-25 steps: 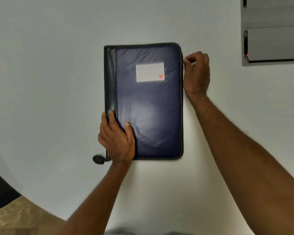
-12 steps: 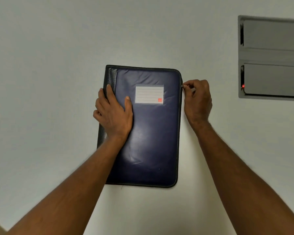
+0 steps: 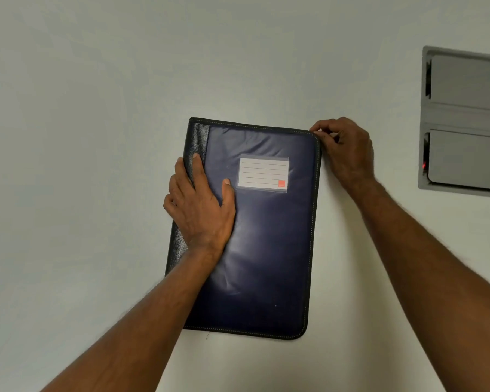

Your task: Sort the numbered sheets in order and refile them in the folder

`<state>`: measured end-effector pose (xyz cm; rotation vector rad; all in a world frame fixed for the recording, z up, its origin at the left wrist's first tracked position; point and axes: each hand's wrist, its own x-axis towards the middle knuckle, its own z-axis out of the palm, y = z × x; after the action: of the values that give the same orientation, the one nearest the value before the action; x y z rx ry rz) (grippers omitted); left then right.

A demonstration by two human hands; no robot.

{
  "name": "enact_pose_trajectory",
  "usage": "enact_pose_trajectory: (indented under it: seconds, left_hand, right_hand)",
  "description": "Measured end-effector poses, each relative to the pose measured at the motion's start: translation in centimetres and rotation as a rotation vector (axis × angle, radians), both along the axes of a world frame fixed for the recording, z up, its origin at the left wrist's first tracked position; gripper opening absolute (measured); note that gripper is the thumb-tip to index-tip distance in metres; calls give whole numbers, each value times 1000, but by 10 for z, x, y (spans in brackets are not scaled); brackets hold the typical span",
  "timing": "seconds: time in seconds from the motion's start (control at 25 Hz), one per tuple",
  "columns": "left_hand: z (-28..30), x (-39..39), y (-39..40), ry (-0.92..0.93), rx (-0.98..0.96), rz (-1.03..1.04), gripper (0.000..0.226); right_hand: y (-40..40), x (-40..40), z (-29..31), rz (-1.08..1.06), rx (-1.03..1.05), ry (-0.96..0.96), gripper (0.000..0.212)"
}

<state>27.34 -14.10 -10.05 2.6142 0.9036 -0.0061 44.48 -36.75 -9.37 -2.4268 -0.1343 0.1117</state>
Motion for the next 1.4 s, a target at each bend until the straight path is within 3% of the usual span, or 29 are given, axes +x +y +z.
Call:
enact_pose_trajectory:
  seconds: [0.2,0.48,0.96,1.4]
  left_hand:
    - [-1,0,0,-4,-24,5,77]
    - [-2,2,0,7,-15,13,78]
    - [-6,2,-3,-2,-11,-3,79]
    - [-6,4,-3,46,-22,-17,78]
  right_hand:
    - [2,25,3,170,0,2,13]
    - [74,48,6,410,-77,26,13]
    - [185,36,6,492,-66,14,16]
    - [189,17,12,399,-106,-1,23]
